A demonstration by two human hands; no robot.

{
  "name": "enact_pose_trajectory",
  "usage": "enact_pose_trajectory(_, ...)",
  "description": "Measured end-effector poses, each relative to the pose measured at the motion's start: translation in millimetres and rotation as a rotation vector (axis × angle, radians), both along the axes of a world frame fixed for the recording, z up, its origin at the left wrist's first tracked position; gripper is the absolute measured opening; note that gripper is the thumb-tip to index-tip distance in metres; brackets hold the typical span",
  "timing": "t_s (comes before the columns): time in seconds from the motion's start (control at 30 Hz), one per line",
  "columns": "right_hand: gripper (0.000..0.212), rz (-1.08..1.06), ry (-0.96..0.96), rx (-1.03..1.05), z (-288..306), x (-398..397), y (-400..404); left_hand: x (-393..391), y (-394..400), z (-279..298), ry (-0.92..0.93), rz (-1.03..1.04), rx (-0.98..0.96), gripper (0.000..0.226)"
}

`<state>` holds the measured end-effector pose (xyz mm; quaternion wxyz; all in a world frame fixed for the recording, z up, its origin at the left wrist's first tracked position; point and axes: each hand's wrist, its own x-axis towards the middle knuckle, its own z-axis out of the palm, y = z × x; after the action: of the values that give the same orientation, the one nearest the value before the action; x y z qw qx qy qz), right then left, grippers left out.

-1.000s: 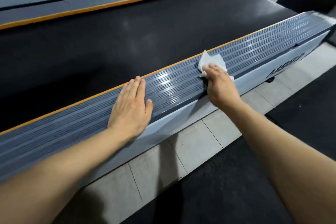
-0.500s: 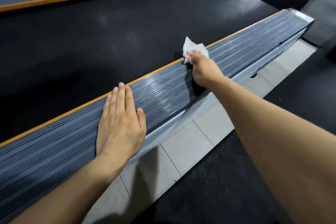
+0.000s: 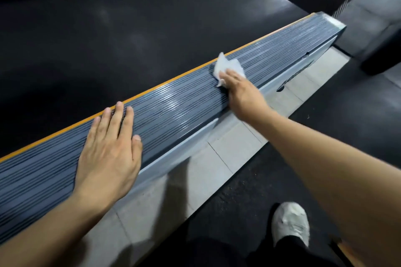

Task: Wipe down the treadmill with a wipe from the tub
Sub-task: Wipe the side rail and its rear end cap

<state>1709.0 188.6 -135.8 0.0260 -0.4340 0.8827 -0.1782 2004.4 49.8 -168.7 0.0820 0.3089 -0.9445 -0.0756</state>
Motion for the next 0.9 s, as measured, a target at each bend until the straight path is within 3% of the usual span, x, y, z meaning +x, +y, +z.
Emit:
enact_pose_trajectory(0.1, 0.036, 0.079, 0.011, 0.041, 5.7, -27.7, 15.6, -13.3, 5.6, 4.1, 0.018, 0.013, 0.008, 0.068)
enact_pose_trajectory(0.2, 0.049, 0.214, -0.022, -0.031, -6.5, -0.5, 22.2, -49.7, 22.1, 11.7, 0.05, -0.044, 0.068, 0.068)
enact_pose_trajectory(0.33, 0.049, 0.502, -0.01, -0.036, -19.1, 36.2, 29.5, -110.7, 45.2, 14.0, 0.082, -0.091, 0.07, 0.073)
enact_pose_trajectory(0.4, 0.052, 0.39, 0.001, -0.099, -22.2, 4.3, 38.4, -134.8, 52.6, 13.5, 0.061, -0.098, 0.094, 0.074)
enact_pose_trajectory(0.47, 0.055, 0.102, 0.02, -0.146, -25.4, -50.2, 54.9, -149.6, 57.1, 10.3, 0.016, -0.103, 0.098, 0.073)
enact_pose_trajectory(0.57, 0.05, -0.087, 0.046, -0.038, -21.3, -100.6, 72.1, -153.6, 60.7, 5.3, -0.015, -0.091, 0.023, 0.069)
enact_pose_trajectory(0.67, 0.048, 0.019, 0.01, -0.125, -20.1, -70.1, 59.0, -151.9, 62.0, 3.5, -0.009, -0.076, 0.009, 0.069)
enact_pose_trajectory(0.83, 0.052, 0.455, -0.033, -0.101, -27.2, -17.9, 40.3, -153.4, 61.0, 2.4, 0.019, -0.057, -0.005, 0.069)
enact_pose_trajectory(0.9, 0.053, 0.399, -0.066, -0.098, -24.9, -52.5, 37.4, -153.5, 60.7, 2.2, 0.017, -0.061, -0.006, 0.068)
